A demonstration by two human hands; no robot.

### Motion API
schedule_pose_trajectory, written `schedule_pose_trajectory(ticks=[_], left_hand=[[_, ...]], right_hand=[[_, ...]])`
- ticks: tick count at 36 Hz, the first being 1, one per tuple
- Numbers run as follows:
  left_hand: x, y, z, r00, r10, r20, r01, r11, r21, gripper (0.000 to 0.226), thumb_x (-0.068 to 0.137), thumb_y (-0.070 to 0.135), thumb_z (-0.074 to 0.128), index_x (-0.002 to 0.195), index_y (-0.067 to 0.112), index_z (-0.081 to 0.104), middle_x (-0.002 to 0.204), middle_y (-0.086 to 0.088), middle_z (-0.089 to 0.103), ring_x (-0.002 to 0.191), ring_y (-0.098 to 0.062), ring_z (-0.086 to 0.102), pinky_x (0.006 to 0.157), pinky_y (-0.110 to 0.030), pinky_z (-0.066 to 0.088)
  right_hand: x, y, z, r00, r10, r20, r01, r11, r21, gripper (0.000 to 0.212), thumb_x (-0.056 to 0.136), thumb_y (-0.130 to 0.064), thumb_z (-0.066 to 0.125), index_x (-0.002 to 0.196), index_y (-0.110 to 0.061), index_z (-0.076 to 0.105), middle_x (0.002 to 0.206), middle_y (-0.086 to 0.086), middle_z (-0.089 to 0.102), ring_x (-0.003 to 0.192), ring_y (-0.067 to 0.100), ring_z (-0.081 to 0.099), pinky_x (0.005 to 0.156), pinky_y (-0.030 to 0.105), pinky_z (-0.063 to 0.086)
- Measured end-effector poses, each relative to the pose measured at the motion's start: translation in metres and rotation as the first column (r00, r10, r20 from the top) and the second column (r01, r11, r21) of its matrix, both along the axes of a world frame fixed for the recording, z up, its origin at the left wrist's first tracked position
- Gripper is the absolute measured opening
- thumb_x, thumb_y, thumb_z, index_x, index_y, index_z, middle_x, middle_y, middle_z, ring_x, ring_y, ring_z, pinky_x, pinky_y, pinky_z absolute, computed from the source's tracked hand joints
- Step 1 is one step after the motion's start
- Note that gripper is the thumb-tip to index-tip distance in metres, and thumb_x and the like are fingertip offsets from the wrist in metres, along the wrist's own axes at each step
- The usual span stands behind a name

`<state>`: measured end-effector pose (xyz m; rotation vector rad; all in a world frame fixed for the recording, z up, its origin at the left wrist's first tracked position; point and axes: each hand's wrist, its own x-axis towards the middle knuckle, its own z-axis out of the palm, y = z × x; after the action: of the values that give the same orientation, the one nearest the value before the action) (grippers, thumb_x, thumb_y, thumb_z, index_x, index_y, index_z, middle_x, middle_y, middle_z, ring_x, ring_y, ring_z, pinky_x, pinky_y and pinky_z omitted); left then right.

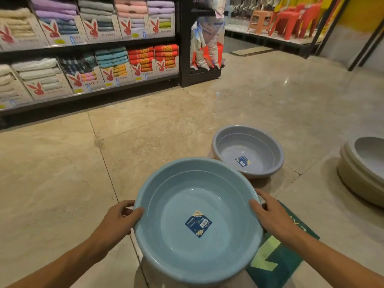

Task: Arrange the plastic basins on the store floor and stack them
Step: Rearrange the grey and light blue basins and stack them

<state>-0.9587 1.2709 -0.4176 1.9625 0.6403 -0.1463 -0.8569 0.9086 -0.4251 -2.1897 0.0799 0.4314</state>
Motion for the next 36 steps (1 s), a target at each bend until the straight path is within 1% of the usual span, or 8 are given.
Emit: schedule_pose_trajectory(ticks=[3, 7, 12, 16, 20, 27, 31, 36], left_hand=[[0.025, 0.009, 0.033, 0.997, -0.037, 0.062, 0.038, 0.999, -0.01, 0.017, 0.094, 0.036, 0.061, 0.109, 0.029, 0.066, 0.088, -0.001, 0.076, 0.08, -0.02, 0.071, 0.069, -0.035, 0.055], [0.057, 0.012, 0.078, 0.985, -0.088, 0.15, 0.093, 0.995, -0.025, 0.017, 0.094, 0.035, 0.06, 0.106, 0.026, 0.068, 0.085, -0.001, 0.075, 0.075, -0.018, 0.071, 0.066, -0.033, 0.053], [0.097, 0.011, 0.126, 0.969, -0.121, 0.215, 0.133, 0.99, -0.039, 0.023, 0.094, 0.035, 0.06, 0.11, 0.02, 0.069, 0.089, -0.002, 0.072, 0.072, -0.015, 0.067, 0.063, -0.029, 0.049], [0.139, -0.007, 0.15, 0.96, -0.14, 0.243, 0.147, 0.989, -0.012, 0.023, 0.095, 0.037, 0.06, 0.108, 0.019, 0.068, 0.088, -0.002, 0.072, 0.072, -0.014, 0.067, 0.062, -0.027, 0.047], [0.188, -0.037, 0.16, 0.959, -0.155, 0.238, 0.156, 0.988, 0.014, 0.022, 0.094, 0.037, 0.06, 0.1, 0.018, 0.07, 0.082, -0.006, 0.071, 0.068, -0.017, 0.063, 0.063, -0.031, 0.049], [0.276, -0.103, 0.159, 0.972, -0.135, 0.192, 0.125, 0.99, 0.061, 0.024, 0.092, 0.035, 0.058, 0.102, 0.015, 0.066, 0.086, -0.01, 0.072, 0.071, -0.021, 0.065, 0.064, -0.036, 0.055], [0.324, -0.124, 0.141, 0.973, -0.156, 0.171, 0.141, 0.985, 0.097, 0.023, 0.092, 0.033, 0.057, 0.101, 0.014, 0.065, 0.087, -0.011, 0.071, 0.071, -0.022, 0.065, 0.064, -0.035, 0.054], [0.368, -0.137, 0.091, 0.959, -0.213, 0.185, 0.199, 0.976, 0.092, 0.023, 0.091, 0.029, 0.059, 0.1, 0.008, 0.063, 0.077, -0.009, 0.067, 0.061, -0.019, 0.059, 0.06, -0.035, 0.051]], right_hand=[[0.009, 0.0, 0.04, 0.998, -0.039, 0.043, 0.042, 0.997, -0.058, 0.041, 0.103, -0.037, 0.05, 0.144, -0.038, 0.047, 0.104, -0.005, 0.072, 0.077, 0.011, 0.074, 0.05, 0.021, 0.056], [0.021, 0.003, 0.094, 0.991, -0.103, 0.081, 0.111, 0.989, -0.102, 0.04, 0.102, -0.041, 0.049, 0.142, -0.04, 0.048, 0.102, -0.004, 0.073, 0.072, 0.013, 0.077, 0.06, 0.035, 0.065], [0.043, 0.001, 0.159, 0.983, -0.132, 0.127, 0.151, 0.976, -0.155, 0.039, 0.103, -0.038, 0.049, 0.141, -0.032, 0.049, 0.095, 0.003, 0.074, 0.068, 0.02, 0.076, 0.06, 0.042, 0.065], [0.077, -0.017, 0.185, 0.974, -0.162, 0.16, 0.184, 0.974, -0.134, 0.04, 0.102, -0.034, 0.049, 0.143, -0.029, 0.049, 0.087, 0.007, 0.076, 0.064, 0.026, 0.076, 0.062, 0.049, 0.064], [0.121, -0.048, 0.187, 0.962, -0.203, 0.186, 0.217, 0.974, -0.063, 0.039, 0.101, -0.034, 0.05, 0.14, -0.03, 0.053, 0.082, 0.008, 0.078, 0.064, 0.029, 0.075, 0.061, 0.051, 0.064], [0.21, -0.104, 0.18, 0.946, -0.194, 0.261, 0.224, 0.97, -0.091, 0.041, 0.101, -0.033, 0.048, 0.141, -0.028, 0.055, 0.079, 0.005, 0.076, 0.059, 0.025, 0.073, 0.052, 0.034, 0.056], [0.256, -0.124, 0.164, 0.943, -0.183, 0.278, 0.226, 0.965, -0.133, 0.04, 0.1, -0.032, 0.048, 0.139, -0.027, 0.056, 0.079, 0.004, 0.073, 0.06, 0.025, 0.072, 0.052, 0.029, 0.049], [0.297, -0.141, 0.114, 0.94, -0.197, 0.277, 0.241, 0.961, -0.133, 0.042, 0.099, -0.033, 0.048, 0.139, -0.026, 0.057, 0.082, 0.005, 0.074, 0.063, 0.028, 0.073, 0.055, 0.032, 0.054]])
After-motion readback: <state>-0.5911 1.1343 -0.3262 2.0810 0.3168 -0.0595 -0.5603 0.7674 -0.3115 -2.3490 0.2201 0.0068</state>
